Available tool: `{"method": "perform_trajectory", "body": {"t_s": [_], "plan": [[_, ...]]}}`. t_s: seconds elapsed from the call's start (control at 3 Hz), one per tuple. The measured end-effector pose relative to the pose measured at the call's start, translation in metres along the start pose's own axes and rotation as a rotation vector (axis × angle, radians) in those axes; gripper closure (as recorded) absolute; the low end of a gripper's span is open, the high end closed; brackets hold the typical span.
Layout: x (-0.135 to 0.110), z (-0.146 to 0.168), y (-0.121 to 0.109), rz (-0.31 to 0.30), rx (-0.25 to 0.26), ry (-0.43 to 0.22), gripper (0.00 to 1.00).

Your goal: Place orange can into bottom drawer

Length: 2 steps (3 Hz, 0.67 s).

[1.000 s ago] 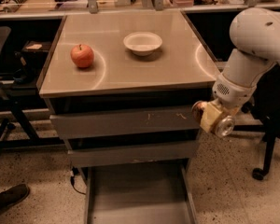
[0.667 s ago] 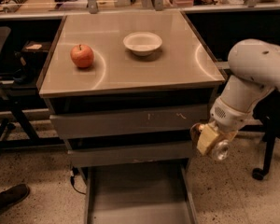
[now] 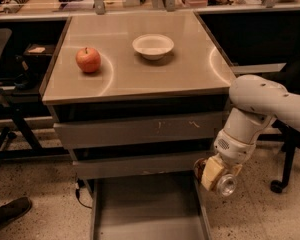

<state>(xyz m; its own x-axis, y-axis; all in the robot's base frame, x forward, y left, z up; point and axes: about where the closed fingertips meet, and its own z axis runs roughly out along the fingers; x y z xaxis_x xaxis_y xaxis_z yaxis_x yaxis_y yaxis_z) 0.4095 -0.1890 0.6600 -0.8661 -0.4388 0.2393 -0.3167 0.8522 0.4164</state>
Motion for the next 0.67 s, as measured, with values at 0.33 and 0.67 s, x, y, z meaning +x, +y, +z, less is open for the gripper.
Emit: {"method": "perform_trajectory", "body": {"t_s": [0.33,0.67], "plan": [[-0.01,0.048,0.004,0.03,-0.086,0.014,1.0],[-0.026,0.097,0.005,0.077,-0.183,0.021,1.0]]}}
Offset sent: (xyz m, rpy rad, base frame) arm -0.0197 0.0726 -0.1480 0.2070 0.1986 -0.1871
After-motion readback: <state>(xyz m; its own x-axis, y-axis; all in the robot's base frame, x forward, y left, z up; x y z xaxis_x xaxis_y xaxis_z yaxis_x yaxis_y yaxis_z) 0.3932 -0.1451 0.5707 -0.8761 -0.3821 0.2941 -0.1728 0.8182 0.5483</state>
